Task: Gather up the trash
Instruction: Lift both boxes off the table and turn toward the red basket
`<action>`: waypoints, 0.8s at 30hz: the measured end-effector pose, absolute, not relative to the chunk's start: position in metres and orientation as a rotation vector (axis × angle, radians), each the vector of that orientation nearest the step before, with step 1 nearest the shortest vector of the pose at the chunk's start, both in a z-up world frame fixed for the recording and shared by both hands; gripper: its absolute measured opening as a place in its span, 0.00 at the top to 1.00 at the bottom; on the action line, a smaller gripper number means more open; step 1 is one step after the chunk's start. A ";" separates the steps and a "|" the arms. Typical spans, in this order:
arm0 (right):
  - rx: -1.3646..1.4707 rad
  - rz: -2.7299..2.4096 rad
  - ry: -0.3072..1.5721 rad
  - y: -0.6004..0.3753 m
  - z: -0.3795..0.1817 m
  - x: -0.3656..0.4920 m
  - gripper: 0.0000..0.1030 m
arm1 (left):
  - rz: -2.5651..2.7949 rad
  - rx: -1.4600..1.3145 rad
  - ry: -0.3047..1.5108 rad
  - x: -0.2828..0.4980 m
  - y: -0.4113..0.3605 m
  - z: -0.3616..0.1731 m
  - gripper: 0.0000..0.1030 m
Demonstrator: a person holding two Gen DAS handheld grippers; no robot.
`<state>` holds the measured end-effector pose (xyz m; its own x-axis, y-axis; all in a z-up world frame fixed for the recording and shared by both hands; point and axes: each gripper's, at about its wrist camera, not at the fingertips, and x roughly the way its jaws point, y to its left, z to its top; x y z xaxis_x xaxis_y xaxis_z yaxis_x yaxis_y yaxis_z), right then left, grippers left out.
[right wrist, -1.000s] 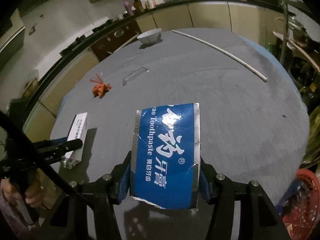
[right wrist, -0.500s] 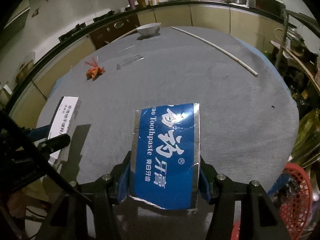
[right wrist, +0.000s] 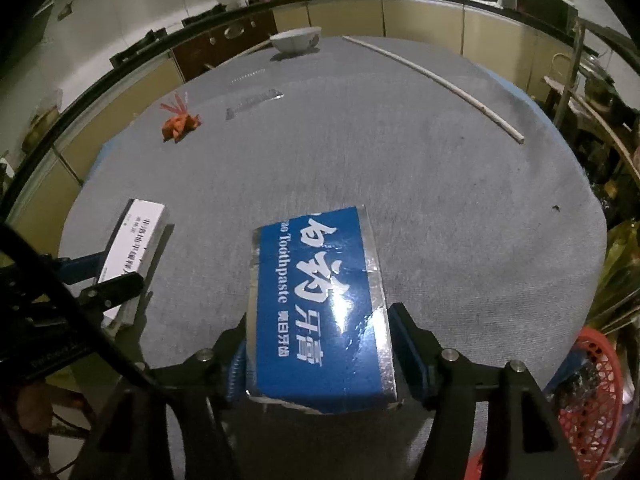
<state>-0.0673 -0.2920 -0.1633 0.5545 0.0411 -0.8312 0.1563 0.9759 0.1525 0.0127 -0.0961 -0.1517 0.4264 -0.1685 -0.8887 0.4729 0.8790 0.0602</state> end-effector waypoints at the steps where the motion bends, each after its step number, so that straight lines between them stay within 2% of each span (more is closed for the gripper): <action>1: 0.209 -0.068 0.987 -0.290 -0.163 -0.067 0.35 | -0.414 0.320 1.065 0.013 -0.096 -0.153 0.50; 7: 0.187 -0.053 0.990 -0.284 -0.164 -0.074 0.34 | -0.467 0.277 1.114 0.014 -0.087 -0.159 0.48; 9: 0.192 -0.041 0.990 -0.282 -0.164 -0.079 0.34 | -0.499 0.252 1.124 0.012 -0.082 -0.160 0.40; 10: 0.198 -0.031 0.989 -0.281 -0.164 -0.082 0.34 | -0.509 0.240 1.123 0.011 -0.080 -0.159 0.39; 24: 0.242 0.006 0.955 -0.278 -0.161 -0.097 0.29 | -0.554 0.166 1.131 0.009 -0.074 -0.159 0.35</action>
<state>-0.0975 -0.2776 -0.1612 0.5796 0.1114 -0.8072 0.1015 0.9730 0.2071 0.0088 -0.0741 -0.1586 0.3084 -0.3348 -0.8904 0.4982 0.8542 -0.1487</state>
